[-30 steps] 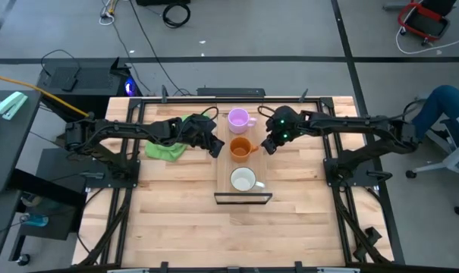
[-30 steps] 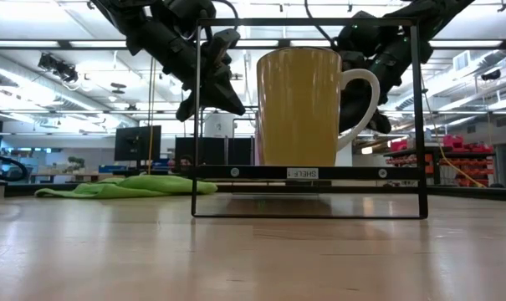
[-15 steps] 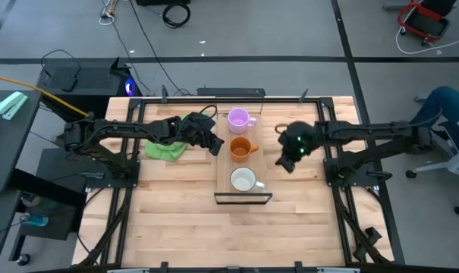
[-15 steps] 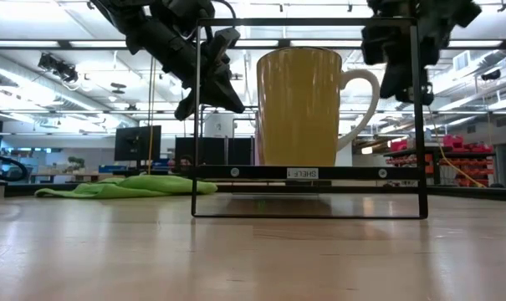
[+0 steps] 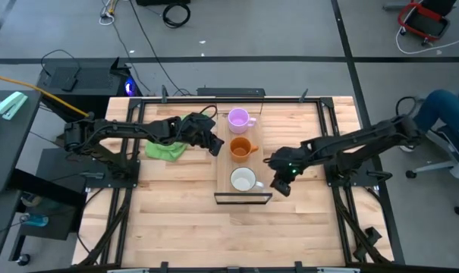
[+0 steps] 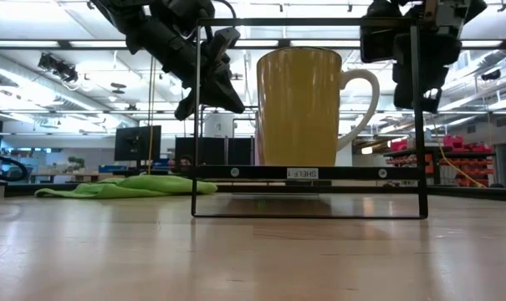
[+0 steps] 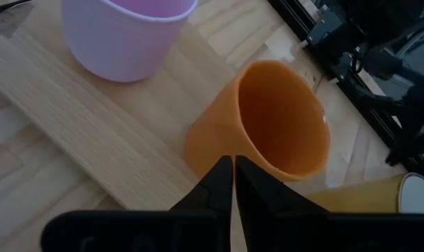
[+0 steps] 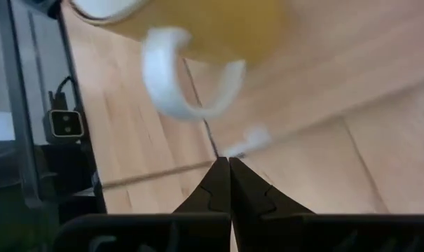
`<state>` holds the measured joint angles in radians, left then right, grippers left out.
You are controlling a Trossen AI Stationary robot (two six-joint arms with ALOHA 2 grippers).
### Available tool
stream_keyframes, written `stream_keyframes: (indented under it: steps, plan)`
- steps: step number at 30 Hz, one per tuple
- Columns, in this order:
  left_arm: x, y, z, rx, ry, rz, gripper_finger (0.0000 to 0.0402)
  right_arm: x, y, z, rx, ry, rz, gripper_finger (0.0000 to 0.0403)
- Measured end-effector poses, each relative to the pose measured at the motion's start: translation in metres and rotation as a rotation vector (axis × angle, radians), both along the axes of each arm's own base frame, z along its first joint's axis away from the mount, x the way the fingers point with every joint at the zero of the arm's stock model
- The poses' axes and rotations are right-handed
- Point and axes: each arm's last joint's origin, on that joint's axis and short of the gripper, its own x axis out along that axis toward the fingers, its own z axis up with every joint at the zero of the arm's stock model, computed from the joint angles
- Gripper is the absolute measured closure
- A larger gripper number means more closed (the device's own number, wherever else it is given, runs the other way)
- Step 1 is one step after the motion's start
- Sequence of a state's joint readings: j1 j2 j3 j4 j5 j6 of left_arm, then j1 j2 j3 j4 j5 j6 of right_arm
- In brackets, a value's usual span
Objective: Stack small to large cups/mugs on shelf
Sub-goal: Adjust the mugs on the shelf
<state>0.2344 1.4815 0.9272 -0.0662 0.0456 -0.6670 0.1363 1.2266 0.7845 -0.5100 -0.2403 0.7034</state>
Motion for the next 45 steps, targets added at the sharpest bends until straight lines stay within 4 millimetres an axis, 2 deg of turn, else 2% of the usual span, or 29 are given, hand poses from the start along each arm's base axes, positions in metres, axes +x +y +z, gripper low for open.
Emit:
stream_keyframes:
  steps: [6,15,27,36,45]
  plan:
    - [-0.001,0.000,-0.001,-0.003,0.014,0.000,0.0386,0.011,0.007,-0.006,0.008,-0.028,0.005,0.0402]
    - [-0.002,-0.001,-0.003,-0.010,0.037,0.000,0.0380,0.014,0.022,-0.008,0.015,-0.044,0.000,0.0403]
    - [-0.002,-0.001,-0.003,-0.011,0.038,0.000,0.0389,0.018,0.021,-0.007,0.006,-0.078,-0.037,0.0403]
    - [-0.002,-0.001,-0.003,-0.011,0.038,-0.001,0.0378,0.019,0.017,-0.007,-0.018,-0.081,-0.085,0.0403]
    - [-0.002,-0.001,-0.003,-0.011,0.037,0.000,0.0389,0.019,0.014,-0.007,-0.029,-0.078,-0.106,0.0403]
